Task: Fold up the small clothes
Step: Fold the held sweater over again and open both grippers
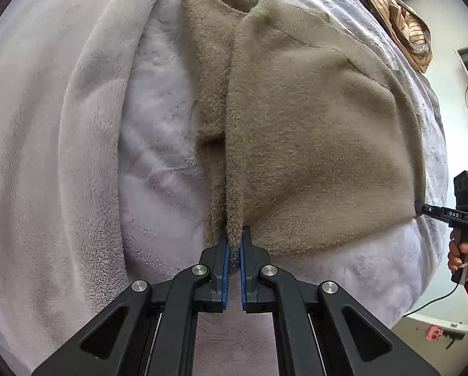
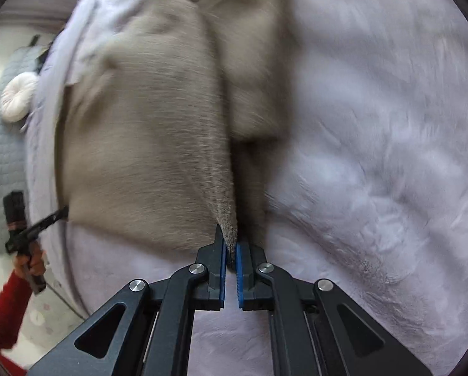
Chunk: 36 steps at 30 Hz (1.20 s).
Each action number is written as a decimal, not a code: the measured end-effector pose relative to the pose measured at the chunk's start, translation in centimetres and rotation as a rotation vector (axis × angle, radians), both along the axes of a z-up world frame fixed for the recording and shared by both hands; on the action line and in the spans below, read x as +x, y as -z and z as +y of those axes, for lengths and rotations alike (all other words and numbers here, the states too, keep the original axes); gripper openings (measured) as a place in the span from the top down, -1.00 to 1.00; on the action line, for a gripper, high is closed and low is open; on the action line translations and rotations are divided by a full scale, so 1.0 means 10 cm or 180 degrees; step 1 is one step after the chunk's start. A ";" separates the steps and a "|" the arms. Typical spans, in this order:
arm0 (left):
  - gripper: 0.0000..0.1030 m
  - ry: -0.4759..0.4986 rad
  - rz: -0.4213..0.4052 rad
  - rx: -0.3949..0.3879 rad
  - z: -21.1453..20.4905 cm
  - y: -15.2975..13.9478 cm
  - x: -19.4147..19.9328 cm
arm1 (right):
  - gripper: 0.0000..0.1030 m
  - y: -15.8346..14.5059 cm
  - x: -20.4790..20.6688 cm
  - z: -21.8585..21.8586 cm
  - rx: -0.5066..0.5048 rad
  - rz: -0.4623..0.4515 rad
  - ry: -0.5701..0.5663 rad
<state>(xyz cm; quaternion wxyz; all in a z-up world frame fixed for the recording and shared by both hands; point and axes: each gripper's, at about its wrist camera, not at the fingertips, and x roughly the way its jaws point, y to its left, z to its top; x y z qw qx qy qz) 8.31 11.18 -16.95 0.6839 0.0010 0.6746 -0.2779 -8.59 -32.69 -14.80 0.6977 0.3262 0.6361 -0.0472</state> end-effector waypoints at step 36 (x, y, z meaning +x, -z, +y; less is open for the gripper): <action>0.76 -0.0309 -0.0806 0.0264 -0.93 -0.17 1.12 | 0.91 -0.40 1.26 -0.62 -0.0894 -0.0616 0.0915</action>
